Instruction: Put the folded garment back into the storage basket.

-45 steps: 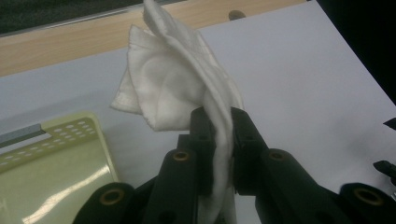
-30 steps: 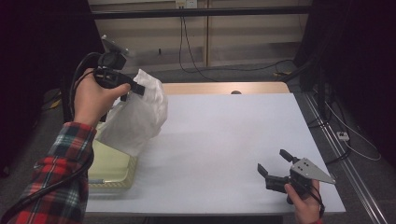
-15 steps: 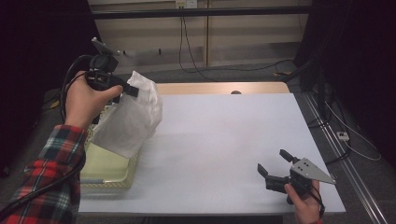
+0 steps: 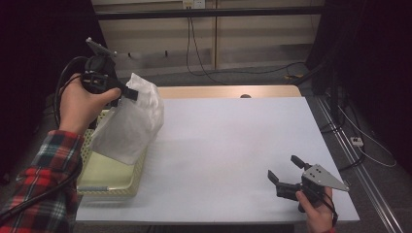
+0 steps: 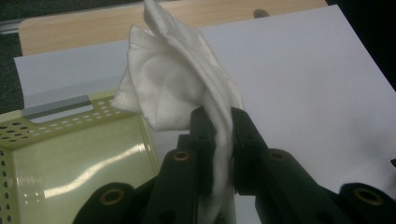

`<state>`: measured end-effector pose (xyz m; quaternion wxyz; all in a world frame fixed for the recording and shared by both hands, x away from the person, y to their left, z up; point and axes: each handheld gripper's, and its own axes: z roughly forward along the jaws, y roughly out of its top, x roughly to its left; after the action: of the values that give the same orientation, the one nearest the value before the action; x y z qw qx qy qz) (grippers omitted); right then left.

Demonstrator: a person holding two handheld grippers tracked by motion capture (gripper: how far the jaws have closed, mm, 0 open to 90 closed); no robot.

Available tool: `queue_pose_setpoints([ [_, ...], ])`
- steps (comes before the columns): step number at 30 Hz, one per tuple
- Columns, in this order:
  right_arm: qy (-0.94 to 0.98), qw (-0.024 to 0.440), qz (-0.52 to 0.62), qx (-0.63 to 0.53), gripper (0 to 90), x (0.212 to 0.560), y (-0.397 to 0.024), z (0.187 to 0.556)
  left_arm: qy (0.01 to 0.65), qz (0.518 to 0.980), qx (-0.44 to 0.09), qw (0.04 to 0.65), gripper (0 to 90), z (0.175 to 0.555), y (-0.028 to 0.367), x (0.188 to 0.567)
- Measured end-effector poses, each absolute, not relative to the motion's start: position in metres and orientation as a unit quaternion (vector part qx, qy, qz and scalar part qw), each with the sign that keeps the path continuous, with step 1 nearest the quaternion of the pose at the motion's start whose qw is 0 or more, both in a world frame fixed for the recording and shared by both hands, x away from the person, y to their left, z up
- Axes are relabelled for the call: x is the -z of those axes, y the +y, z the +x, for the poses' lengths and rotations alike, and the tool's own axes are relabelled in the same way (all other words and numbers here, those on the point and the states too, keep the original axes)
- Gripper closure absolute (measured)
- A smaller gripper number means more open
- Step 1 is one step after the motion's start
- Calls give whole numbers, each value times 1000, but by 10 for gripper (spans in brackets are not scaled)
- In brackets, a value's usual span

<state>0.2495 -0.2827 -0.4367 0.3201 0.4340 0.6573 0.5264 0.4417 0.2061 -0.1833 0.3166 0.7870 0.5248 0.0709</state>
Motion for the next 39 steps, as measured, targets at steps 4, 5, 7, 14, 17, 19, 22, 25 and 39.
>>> queue_pose_setpoints([
  [4,657,320,434,-526,36,437,-282,249,529,783,-73,318,818,441,211,184],
  [5,657,320,435,-526,36,437,-282,249,529,784,-73,317,818,441,213,184],
  [7,657,321,434,-526,36,436,-283,249,530,784,-74,315,818,440,215,184],
  [14,658,320,433,-526,36,436,-282,249,539,776,-77,318,818,438,223,187],
  [17,657,319,435,-526,36,436,-282,249,541,774,-80,318,818,438,225,189],
  [19,658,319,435,-526,36,436,-282,249,543,773,-80,318,817,438,227,190],
  [22,658,320,433,-526,36,436,-282,249,544,773,-80,317,818,438,228,192],
  [25,658,321,432,-526,36,436,-282,249,548,770,-83,316,818,438,230,194],
  [39,657,323,432,-526,36,436,-282,249,559,765,-89,309,818,438,243,206],
])
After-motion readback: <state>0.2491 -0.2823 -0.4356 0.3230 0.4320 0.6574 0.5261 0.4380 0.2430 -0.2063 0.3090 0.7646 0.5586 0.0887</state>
